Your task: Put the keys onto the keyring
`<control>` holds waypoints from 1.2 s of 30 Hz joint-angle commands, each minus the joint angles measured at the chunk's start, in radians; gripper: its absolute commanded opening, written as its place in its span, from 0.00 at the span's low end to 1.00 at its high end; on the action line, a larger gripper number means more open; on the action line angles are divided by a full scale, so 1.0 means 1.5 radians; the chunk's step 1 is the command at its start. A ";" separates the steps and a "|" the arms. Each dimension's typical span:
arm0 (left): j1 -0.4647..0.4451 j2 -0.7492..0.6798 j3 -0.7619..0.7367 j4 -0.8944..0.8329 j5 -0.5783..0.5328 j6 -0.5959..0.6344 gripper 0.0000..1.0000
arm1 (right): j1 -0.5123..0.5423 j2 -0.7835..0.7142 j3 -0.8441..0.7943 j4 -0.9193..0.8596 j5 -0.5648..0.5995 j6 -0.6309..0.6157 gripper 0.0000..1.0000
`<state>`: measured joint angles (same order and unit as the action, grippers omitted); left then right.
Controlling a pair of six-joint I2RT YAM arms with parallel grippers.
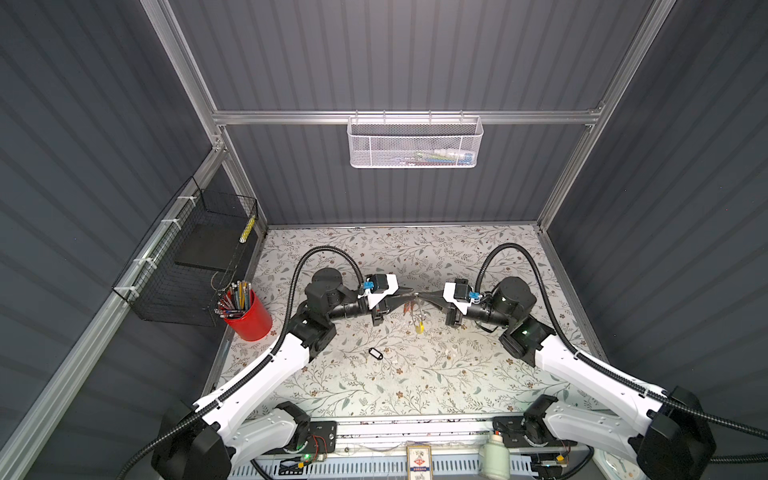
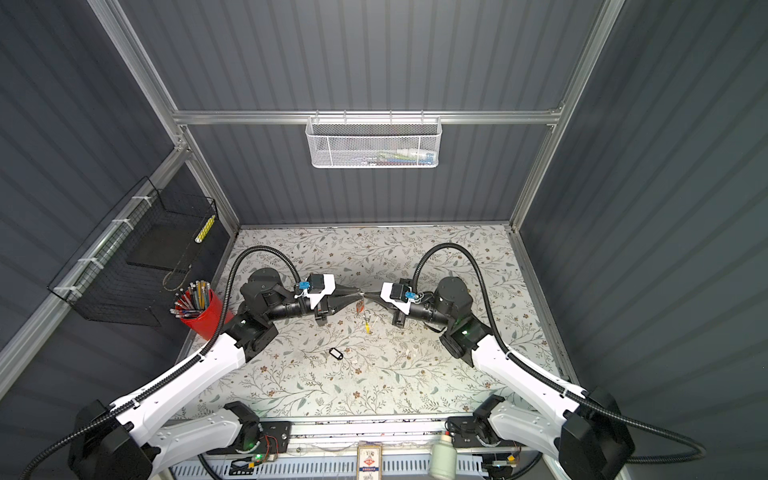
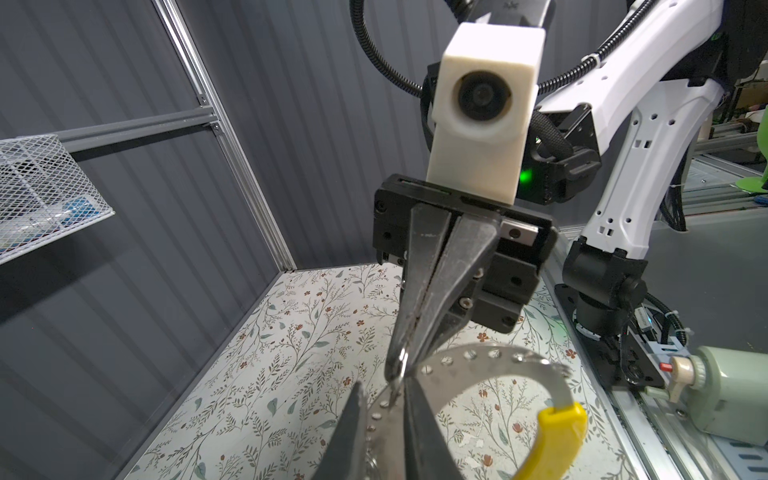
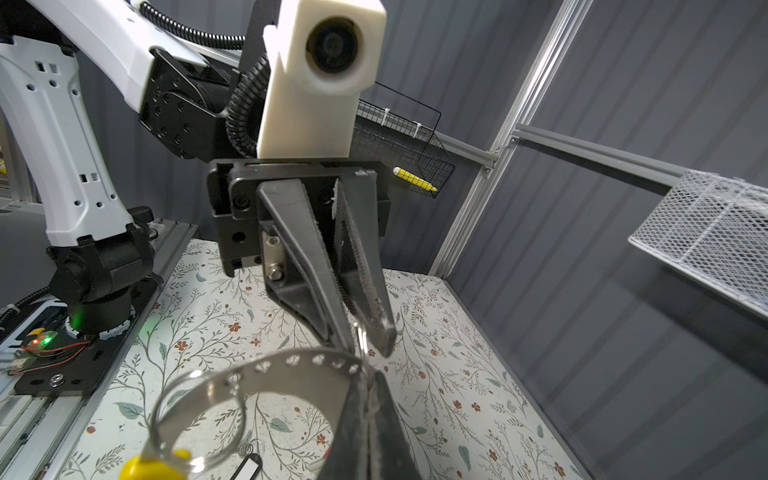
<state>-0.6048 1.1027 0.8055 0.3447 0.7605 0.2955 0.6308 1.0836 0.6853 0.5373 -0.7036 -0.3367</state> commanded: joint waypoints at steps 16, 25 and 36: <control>-0.001 0.022 0.128 -0.256 -0.065 0.238 0.00 | -0.003 -0.085 -0.008 -0.144 0.179 -0.114 0.28; -0.084 0.060 0.201 -0.402 -0.209 0.444 0.00 | 0.001 -0.101 0.041 -0.257 0.180 -0.206 0.28; -0.117 0.053 0.207 -0.398 -0.282 0.532 0.00 | 0.028 -0.081 0.058 -0.296 0.191 -0.270 0.28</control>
<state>-0.7708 1.1992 1.0821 -0.2512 0.3759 1.0340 0.6655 0.9588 0.7521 0.1200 -0.4179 -0.7094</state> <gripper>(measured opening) 0.047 0.279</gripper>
